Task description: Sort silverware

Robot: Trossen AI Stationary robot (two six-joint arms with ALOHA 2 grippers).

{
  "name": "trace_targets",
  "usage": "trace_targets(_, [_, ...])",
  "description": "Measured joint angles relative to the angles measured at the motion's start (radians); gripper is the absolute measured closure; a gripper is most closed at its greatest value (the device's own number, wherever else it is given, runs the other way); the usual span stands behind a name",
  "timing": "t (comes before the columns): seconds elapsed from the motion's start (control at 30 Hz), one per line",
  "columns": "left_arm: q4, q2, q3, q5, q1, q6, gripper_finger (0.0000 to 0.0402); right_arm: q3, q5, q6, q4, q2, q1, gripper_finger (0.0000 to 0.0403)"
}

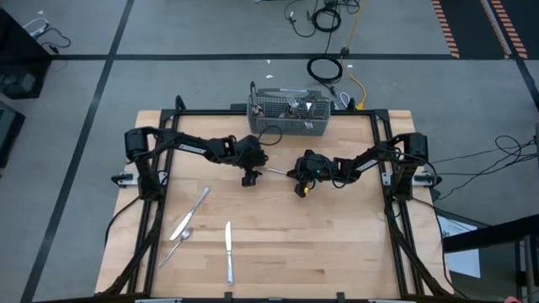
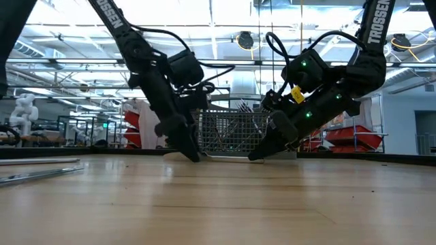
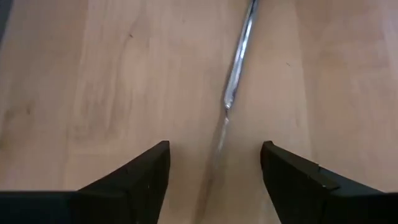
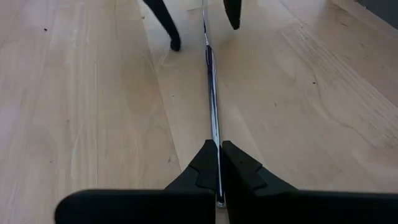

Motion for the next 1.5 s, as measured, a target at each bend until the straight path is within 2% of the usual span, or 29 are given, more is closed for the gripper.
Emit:
trace_targets(0.1, [0.017, 0.029, 0.004, -0.03, -0.002, 0.03, 0.0194, 0.0, 0.0, 0.0, 0.002, 0.0, 0.0, 0.0403])
trace_targets(0.17, [0.018, 0.039, 0.005, -0.051, -0.007, 0.05, 0.0255, 0.0, 0.0, 0.0, 0.002, 0.0, 0.0, 0.0403])
trace_targets(0.27, [0.017, 0.034, 0.005, -0.057, -0.008, 0.059, 0.0367, 0.0, 0.002, 0.0, 0.003, 0.0, 0.0, 0.0403])
trace_targets(0.3, [0.014, 0.03, 0.004, -0.059, -0.009, 0.068, 0.038, 0.0, 0.007, -0.002, 0.005, 0.0, -0.001, 0.0403])
trace_targets(0.5, [-0.008, 0.008, 0.001, -0.078, -0.026, 0.086, 0.0394, -0.002, 0.011, -0.009, 0.035, -0.017, -0.002, 0.0403])
trace_targets(0.73, [-0.078, -0.08, -0.003, -0.149, -0.043, 0.065, 0.0397, -0.002, -0.012, -0.088, 0.014, -0.146, 0.001, 0.0381])
trace_targets(0.93, [-0.121, -0.15, -0.001, -0.161, -0.045, 0.062, 0.0397, 0.0, 0.0, -0.121, -0.079, -0.28, 0.0, 0.0331])
trace_targets(1.07, [-0.12, -0.212, 0.004, -0.175, -0.046, -0.003, 0.0397, 0.0, 0.007, -0.097, -0.071, -0.407, -0.007, 0.0288])
trace_targets(1.17, [-0.123, -0.278, 0.02, -0.174, -0.045, -0.058, 0.0397, 0.002, 0.079, -0.066, -0.095, -0.518, -0.017, 0.0262])
trace_targets(1.3, [-0.061, -0.363, 0.051, -0.178, -0.043, -0.106, 0.0397, 0.002, 0.173, -0.085, -0.16, -0.647, -0.033, 0.0242])
trace_targets(1.5, [0.286, -0.412, 0.056, -0.225, 0.011, -0.163, 0.0397, 0.002, 0.232, -0.108, -0.157, -0.744, -0.071, 0.0241])
